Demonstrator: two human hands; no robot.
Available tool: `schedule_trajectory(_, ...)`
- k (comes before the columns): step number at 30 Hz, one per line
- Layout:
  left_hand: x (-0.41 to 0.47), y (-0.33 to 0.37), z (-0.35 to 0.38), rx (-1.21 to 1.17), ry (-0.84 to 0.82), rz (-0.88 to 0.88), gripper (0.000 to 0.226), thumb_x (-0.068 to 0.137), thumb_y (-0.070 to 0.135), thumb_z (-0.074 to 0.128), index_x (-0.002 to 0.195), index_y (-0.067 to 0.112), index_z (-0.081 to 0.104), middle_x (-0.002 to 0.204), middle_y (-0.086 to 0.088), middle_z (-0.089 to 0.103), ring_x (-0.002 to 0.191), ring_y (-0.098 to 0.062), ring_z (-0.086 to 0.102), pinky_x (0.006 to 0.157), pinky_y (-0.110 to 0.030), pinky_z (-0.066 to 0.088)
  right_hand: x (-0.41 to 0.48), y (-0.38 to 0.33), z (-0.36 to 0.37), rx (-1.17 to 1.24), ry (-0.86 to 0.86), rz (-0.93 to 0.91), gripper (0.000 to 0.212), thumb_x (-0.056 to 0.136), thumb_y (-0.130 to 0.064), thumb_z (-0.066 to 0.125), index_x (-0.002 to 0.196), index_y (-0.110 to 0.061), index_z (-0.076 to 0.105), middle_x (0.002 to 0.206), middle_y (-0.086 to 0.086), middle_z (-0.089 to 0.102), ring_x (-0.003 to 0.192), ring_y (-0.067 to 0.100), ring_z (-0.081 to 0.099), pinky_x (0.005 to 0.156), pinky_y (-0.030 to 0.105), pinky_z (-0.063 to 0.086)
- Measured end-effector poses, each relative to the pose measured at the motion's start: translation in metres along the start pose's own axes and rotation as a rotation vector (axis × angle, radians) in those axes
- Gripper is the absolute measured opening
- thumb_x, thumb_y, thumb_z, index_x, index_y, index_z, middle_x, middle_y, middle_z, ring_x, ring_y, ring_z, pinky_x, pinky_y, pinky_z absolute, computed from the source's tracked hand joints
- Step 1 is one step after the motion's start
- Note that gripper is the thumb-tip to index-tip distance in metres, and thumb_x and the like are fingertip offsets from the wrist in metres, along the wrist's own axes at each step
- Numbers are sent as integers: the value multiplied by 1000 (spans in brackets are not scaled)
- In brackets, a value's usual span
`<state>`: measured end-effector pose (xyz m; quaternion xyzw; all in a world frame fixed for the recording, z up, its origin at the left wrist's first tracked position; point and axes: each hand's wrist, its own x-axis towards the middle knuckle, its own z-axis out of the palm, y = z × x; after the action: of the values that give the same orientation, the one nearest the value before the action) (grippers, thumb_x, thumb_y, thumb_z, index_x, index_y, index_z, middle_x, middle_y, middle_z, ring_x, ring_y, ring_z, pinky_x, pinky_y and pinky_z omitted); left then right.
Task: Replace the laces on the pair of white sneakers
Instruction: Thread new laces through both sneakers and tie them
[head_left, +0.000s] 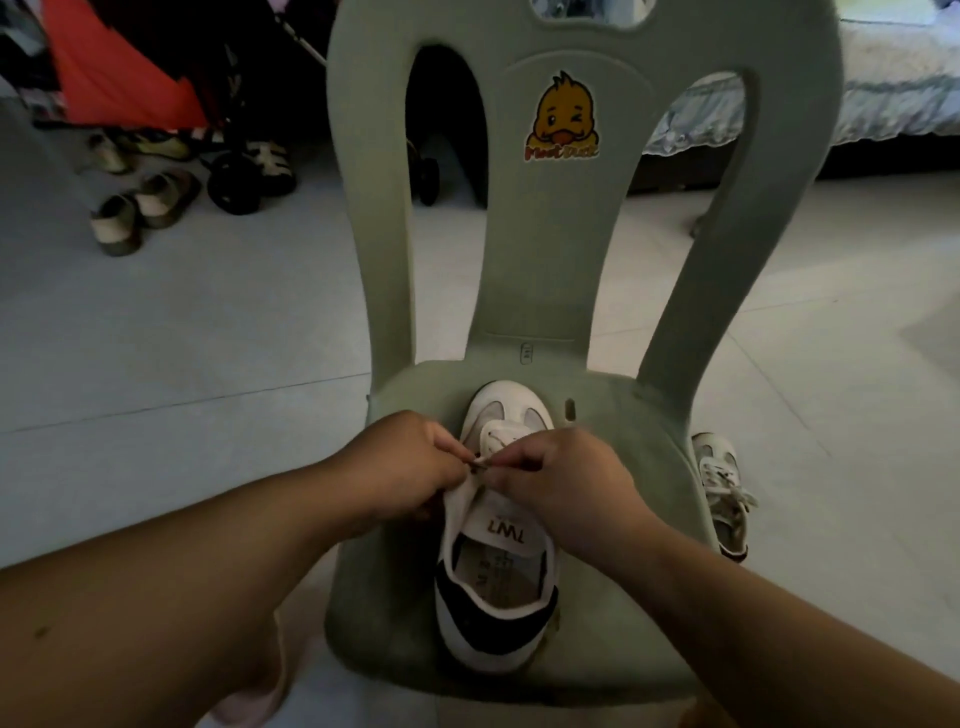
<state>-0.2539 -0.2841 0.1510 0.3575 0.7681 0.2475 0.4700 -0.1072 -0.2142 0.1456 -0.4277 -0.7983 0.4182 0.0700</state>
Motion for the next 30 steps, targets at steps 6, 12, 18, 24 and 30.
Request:
schedule_trajectory(6,2,-7,0,-279,-81,-138,20,87,2,58,94,17,71,93,-10,73,85,-24,66,73,-33,54,0,-4,-2,-195,7,-13,16,84,-24,60,83,-25,76,68,-15,62,69,1,61,51,7,41)
schedule_trajectory(12,-2,-6,-1,-259,-73,-89,18,89,5,59,95,17,70,91,-10,72,77,-21,65,64,-28,53,-1,-8,3,-261,61,3,18,85,-26,56,82,-23,73,76,-9,66,66,5,59,48,13,40)
schedule_trajectory(18,-3,-7,-1,-203,-74,-23,18,91,11,58,104,17,69,94,-10,70,78,-19,65,60,-24,52,-6,-11,11,-297,94,-70,20,88,-27,54,85,-21,74,81,-2,70,72,14,63,68,33,55)
schedule_trajectory(24,-5,-3,-2,-219,-65,8,22,96,16,50,94,15,72,86,-9,71,71,-17,66,59,-23,53,-7,-13,9,-405,79,-118,27,93,-33,47,88,-18,70,81,-2,61,72,15,56,64,28,47)
schedule_trajectory(30,-6,-1,-2,-102,-74,65,18,96,19,53,95,24,71,82,1,73,71,-8,69,58,-18,52,-6,-18,7,-602,56,-172,29,94,-32,40,91,-16,64,75,-3,40,71,17,42,54,28,30)
